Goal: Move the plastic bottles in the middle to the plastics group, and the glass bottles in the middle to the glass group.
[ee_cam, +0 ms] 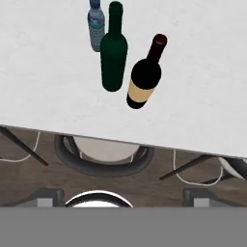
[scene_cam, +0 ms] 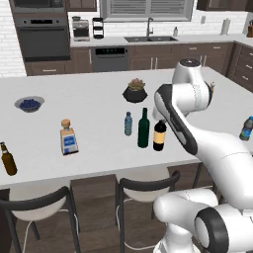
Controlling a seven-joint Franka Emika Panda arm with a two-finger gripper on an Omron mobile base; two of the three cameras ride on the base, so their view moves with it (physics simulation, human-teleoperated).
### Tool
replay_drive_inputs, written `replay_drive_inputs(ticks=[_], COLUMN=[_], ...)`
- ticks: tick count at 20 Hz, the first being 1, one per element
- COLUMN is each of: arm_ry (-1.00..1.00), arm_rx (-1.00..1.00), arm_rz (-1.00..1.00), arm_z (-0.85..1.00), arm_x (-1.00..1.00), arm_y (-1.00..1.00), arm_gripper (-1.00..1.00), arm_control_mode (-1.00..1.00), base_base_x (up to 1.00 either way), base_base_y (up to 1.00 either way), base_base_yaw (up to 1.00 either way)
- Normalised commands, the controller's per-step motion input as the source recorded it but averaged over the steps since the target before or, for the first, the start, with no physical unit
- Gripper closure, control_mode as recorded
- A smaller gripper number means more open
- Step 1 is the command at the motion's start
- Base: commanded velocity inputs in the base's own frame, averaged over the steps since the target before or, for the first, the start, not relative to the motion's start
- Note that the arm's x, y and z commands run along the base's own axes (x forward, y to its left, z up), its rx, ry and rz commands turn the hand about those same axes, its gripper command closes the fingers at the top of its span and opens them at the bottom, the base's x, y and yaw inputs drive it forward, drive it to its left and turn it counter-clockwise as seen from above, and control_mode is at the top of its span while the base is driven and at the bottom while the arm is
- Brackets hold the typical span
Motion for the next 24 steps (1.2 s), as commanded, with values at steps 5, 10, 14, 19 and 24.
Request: replay_drive_inputs(ticks=[5, 10, 14, 19, 24], arm_ry=[-0.11, -0.02, 0.00, 0.00, 0.00], arm_rx=[0.00, 0.02, 0.06, 0.00, 0.00], arm_rz=[0.01, 0.14, 0.22, 0.11, 0.07], arm_z=[0.00, -0.05, -0.17, -0.40, -0.43], arm_x=[0.68, 0.82, 0.58, 0.23, 0.22], arm_y=[-0.28, -0.32, -0.14, 0.00, 0.00], arm_gripper=[-1.00, -1.00, -1.00, -1.00, -1.00], arm_control_mode=[-1.00, -1.00, -1.00, -1.00, -1.00], base_base_x=[0.00, 0.00, 0.00, 0.00, 0.00], base_base_y=[0.00, 0.00, 0.00, 0.00, 0.00], base_base_yaw=[0.00, 0.00, 0.00, 0.00, 0.00])
